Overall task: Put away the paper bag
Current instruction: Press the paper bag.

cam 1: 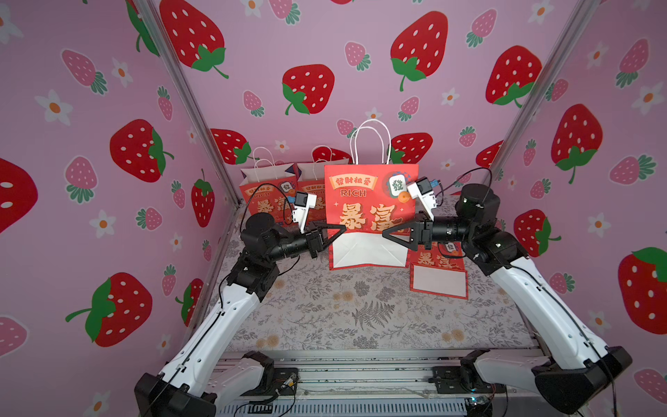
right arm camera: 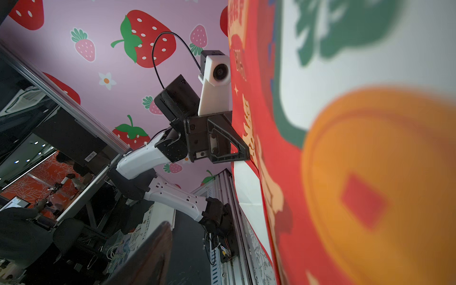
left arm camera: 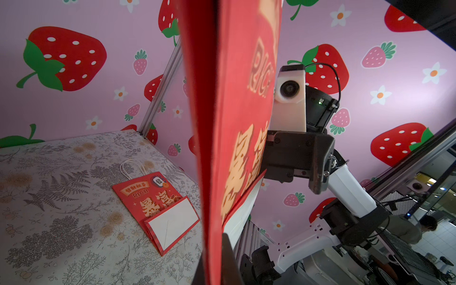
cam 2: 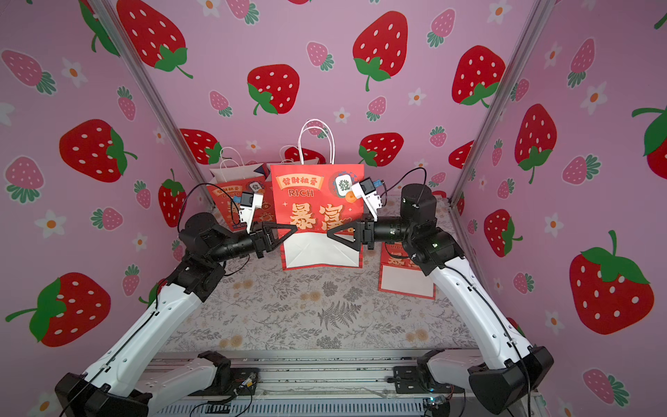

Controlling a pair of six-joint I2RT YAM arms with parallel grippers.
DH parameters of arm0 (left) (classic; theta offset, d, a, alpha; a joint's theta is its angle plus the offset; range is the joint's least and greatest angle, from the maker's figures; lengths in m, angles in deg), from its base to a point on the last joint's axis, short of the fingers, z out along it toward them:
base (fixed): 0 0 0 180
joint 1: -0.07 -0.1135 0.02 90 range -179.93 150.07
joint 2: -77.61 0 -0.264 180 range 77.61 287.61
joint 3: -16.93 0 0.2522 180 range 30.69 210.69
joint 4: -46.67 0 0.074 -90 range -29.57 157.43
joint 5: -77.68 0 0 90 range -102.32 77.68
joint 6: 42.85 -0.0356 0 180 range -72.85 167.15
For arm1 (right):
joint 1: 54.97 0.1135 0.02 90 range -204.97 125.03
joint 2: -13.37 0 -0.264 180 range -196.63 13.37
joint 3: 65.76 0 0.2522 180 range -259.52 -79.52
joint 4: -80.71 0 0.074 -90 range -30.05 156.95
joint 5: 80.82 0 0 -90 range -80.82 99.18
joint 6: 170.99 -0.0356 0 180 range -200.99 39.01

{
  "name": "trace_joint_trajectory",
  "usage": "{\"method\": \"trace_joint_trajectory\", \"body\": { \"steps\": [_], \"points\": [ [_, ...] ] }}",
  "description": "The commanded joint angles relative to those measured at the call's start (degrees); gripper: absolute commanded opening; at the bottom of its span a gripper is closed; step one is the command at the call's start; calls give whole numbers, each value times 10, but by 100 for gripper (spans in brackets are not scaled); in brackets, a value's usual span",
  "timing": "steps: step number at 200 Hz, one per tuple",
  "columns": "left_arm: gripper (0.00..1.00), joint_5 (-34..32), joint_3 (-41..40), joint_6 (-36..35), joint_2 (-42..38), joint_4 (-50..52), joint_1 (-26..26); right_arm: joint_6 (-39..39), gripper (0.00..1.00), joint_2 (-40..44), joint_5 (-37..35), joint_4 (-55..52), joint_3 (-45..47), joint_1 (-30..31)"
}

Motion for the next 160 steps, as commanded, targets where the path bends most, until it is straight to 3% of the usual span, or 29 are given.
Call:
{"method": "trace_joint_trajectory", "body": {
  "steps": [1, 21, 55, 75, 84, 112, 125, 145, 160],
  "points": [
    [0, -34, -3, 14, -17, -29, 2, 23, 71, 3, -11, -16, -9, 6],
    [0, -44, -5, 26, -23, -40, 2, 27, 68, 3, -19, -15, -7, 6],
    [0, -14, 4, 25, -21, -37, 2, 28, 29, 7, -33, -12, -5, 6],
    [0, 29, 13, 5, -11, -14, 2, 28, 15, 13, -41, -9, -2, 6],
    [5, 50, 12, 4, -7, -16, 3, 29, 10, 16, -43, -9, -1, 6],
    [45, 52, 3, 19, -13, -49, 3, 31, 0, 11, -43, -13, -2, 6],
    [58, 50, 0, 27, -15, -63, 3, 30, 0, 5, -42, -11, -2, 6],
    [60, 43, 4, 26, -11, -58, 4, 26, 0, -6, -37, -9, -5, 6],
    [53, 36, 5, 23, -7, -51, 5, 24, 0, -9, -37, -8, -5, 6]
  ]
}}
